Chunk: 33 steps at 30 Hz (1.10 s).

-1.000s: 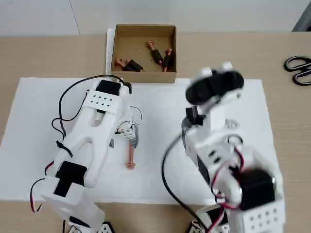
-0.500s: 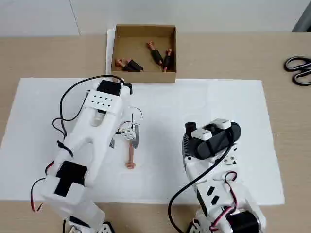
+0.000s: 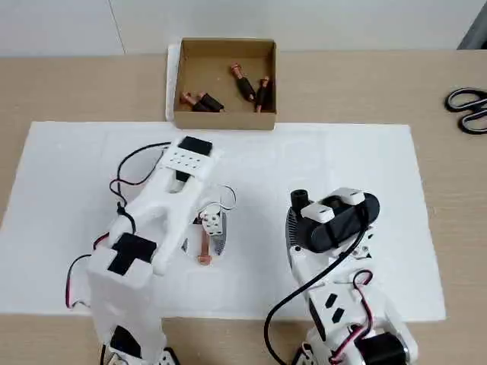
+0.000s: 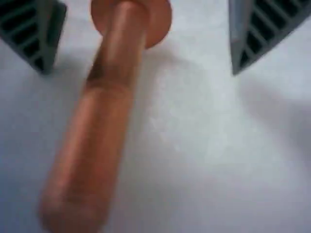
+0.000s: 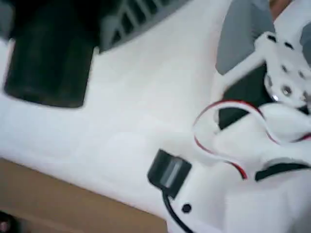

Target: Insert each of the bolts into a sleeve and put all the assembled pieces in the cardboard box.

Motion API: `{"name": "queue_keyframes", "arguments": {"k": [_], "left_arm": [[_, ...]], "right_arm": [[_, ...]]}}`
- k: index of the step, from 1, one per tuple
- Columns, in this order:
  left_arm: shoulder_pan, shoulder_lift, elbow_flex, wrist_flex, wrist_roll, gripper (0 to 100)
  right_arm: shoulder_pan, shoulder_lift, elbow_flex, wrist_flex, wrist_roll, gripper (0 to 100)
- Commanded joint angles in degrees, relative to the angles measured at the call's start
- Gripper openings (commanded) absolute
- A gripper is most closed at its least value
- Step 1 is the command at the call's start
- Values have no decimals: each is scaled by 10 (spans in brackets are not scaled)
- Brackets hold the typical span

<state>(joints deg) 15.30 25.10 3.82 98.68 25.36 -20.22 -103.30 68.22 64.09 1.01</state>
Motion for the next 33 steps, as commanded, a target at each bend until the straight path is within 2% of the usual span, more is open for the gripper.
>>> {"name": "queue_keyframes", "arguments": {"k": [1,5,12,16,19,21,22,26,30,33], "left_arm": [[-4,14,-9,-29,0,190],[-5,14,-40,-40,-1,0],[-4,14,-152,18,-1,6],[4,-5,-200,18,-3,6],[14,-49,-202,17,-47,10],[7,-71,-203,15,-123,11],[-4,-80,-203,15,-186,12],[-57,-89,-200,17,-535,7],[-104,-86,-200,14,-763,7],[-113,-86,-201,0,-962,7]], "right_arm": [[5,-7,1,-14,4,3],[5,-7,1,-14,4,3],[6,-7,1,-13,4,3],[6,-7,1,-13,4,3],[6,-7,1,-13,4,3],[6,-7,1,-13,4,3],[6,-7,1,-13,4,3],[6,-7,4,-13,4,3],[6,-7,4,-13,4,3],[6,-7,4,-13,4,3]]}}
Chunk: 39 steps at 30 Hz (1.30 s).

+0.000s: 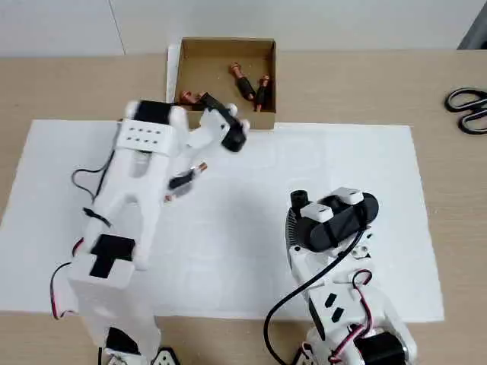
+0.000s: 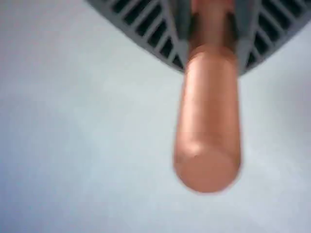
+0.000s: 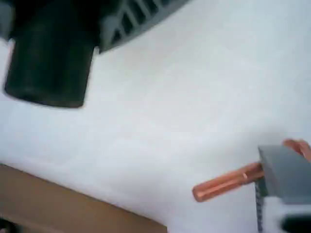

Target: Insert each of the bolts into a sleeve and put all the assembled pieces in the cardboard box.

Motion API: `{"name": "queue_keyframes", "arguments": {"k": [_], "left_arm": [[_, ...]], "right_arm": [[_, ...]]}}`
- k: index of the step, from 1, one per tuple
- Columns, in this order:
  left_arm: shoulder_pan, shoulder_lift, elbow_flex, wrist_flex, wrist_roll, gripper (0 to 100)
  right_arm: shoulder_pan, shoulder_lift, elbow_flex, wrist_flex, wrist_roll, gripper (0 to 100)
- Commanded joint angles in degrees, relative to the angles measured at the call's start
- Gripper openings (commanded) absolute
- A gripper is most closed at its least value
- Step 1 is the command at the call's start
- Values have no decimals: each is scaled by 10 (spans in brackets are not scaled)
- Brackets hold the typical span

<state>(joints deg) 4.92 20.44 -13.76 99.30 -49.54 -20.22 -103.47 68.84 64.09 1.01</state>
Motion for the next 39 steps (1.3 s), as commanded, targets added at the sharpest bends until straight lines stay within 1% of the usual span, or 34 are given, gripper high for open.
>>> {"name": "queue_keyframes", "arguments": {"k": [1,3,4,5,8,11,14,16,19,21,23,26,28,29,30,31,32,36,39], "left_arm": [[-10,-39,-24,-8,-280,7],[-5,-34,-27,-10,-387,7],[-2,-30,-27,-10,-418,7],[1,-25,-27,-10,-430,7],[3,-1,-29,-18,-433,10],[-2,25,-40,-56,-431,11],[-3,47,-77,-66,-408,20],[-3,57,-104,-66,-400,65],[-4,69,-138,-63,-397,175],[-8,76,-156,-63,-374,226],[-12,81,-161,-66,-354,233],[-25,86,-163,-62,-351,231],[-30,82,-163,-44,-330,231],[-30,75,-164,-25,-295,231],[-23,67,-163,-7,-246,231],[-15,61,-162,8,-179,231],[-6,55,-160,10,-99,231],[16,37,-163,3,260,231],[21,34,-163,3,515,231]], "right_arm": [[6,-5,-2,-13,4,3],[6,-5,-2,-13,4,3],[6,-5,-2,-13,4,3],[6,-5,-2,-13,4,3],[7,-5,-2,-13,4,3],[29,-5,-2,-13,4,3],[52,-5,-2,-13,3,3],[54,-5,-2,-13,3,3],[54,-5,-2,-13,3,3],[55,-5,-2,-13,3,3],[55,-5,-2,-13,3,3],[55,-5,-2,-13,3,3],[55,-5,-2,-13,3,3],[55,-5,-2,-13,3,3],[55,-5,-2,-13,3,3],[55,-5,-2,-13,3,3],[54,-5,-2,-13,3,3],[51,-5,-2,-13,3,3],[51,-5,-2,-13,3,3]]}}
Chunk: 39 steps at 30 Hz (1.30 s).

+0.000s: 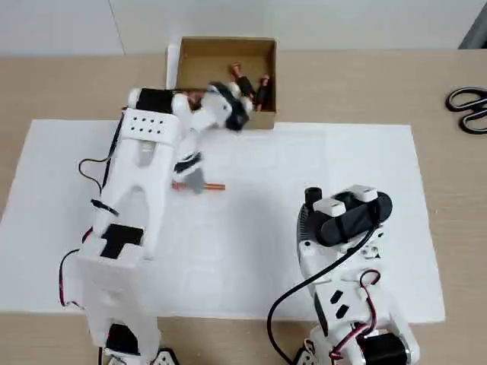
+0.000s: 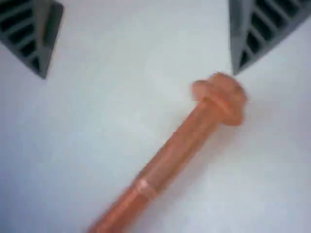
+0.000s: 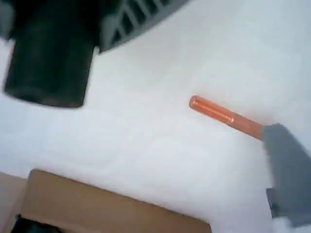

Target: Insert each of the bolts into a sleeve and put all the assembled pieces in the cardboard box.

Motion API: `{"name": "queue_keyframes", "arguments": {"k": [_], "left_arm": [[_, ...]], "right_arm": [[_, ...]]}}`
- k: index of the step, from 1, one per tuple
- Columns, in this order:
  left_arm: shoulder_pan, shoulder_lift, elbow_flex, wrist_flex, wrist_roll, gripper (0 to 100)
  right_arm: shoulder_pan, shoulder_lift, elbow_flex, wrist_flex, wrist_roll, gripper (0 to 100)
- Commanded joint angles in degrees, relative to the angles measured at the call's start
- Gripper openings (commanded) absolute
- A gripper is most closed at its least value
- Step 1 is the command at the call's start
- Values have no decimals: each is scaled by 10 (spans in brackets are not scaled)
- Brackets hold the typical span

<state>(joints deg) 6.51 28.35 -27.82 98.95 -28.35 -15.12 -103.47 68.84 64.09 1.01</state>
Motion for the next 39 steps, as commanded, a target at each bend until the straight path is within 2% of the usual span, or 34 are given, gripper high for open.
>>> {"name": "queue_keyframes", "arguments": {"k": [1,3,6,12,16,23,30,32,35,39], "left_arm": [[5,-43,-22,9,391,231],[-1,-41,-22,8,542,231],[-2,-40,-21,-15,706,232],[-9,-40,-19,-37,914,232],[1,9,-18,-81,949,232],[8,102,-22,12,1038,232],[7,128,-22,-15,1109,229],[2,149,-22,-32,1132,186],[-8,167,-23,-54,1149,66],[-11,169,-59,-58,1149,63]], "right_arm": [[0,-5,-2,-13,3,3],[0,-5,-2,-14,3,3],[0,-5,-2,-14,3,3],[0,-5,-2,-14,3,3],[0,-5,-2,-14,3,3],[3,-5,-2,-13,4,3],[3,-5,-2,-13,4,3],[3,-5,-2,-13,4,3],[4,-5,-2,-13,4,3],[4,-5,-2,-13,4,3]]}}
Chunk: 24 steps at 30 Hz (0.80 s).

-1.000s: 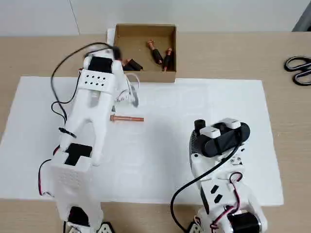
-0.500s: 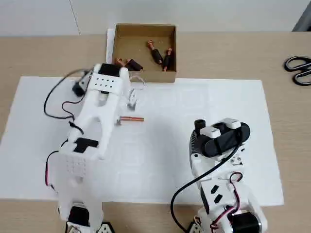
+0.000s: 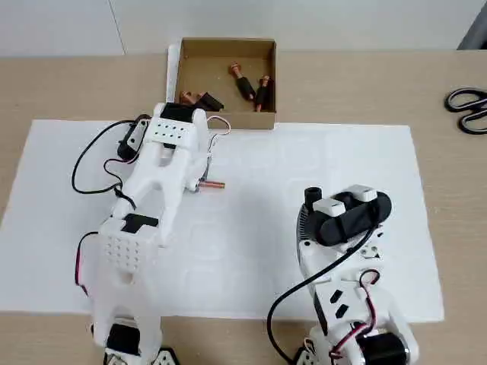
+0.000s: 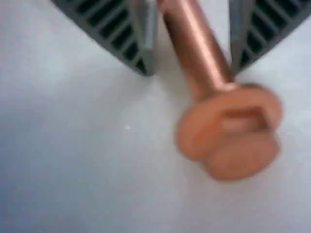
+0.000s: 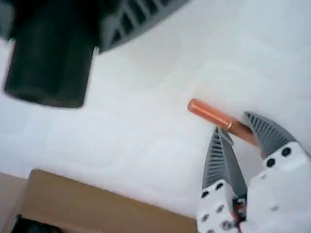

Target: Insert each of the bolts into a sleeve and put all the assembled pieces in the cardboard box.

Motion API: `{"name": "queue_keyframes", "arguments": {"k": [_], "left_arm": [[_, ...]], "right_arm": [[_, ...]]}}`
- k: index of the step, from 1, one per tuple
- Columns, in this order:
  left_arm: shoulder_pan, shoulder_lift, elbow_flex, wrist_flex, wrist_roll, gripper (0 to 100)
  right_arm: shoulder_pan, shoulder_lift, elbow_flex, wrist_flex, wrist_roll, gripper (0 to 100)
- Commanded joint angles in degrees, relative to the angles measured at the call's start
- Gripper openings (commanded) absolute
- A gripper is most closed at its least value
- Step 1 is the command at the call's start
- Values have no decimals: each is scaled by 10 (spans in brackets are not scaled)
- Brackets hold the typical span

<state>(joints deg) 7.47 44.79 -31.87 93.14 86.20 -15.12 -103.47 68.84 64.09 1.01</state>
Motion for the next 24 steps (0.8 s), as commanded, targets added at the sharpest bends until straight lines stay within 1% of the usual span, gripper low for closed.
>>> {"name": "queue_keyframes", "arguments": {"k": [1,3,5,9,10,12,16,17,18,24], "left_arm": [[-20,4,-40,5,3,43],[-21,-2,-108,33,2,3],[-18,-14,-189,69,2,8],[-18,-58,-301,74,-9,7],[-18,-76,-315,74,-33,7],[-11,-115,-323,74,-109,7],[38,-193,-293,74,-335,7],[50,-214,-282,73,-376,7],[60,-236,-269,73,-399,6],[87,-385,-156,72,-454,6]], "right_arm": [[4,-5,-2,-13,4,3],[4,-5,-2,-13,4,3],[2,-5,-2,-13,4,3],[0,-5,-2,-16,3,3],[0,-5,0,-19,2,3],[0,-5,12,-36,2,3],[0,-5,54,-144,4,3],[-2,-5,67,-174,5,3],[-8,-5,81,-201,6,3],[-62,-5,150,-337,8,3]]}}
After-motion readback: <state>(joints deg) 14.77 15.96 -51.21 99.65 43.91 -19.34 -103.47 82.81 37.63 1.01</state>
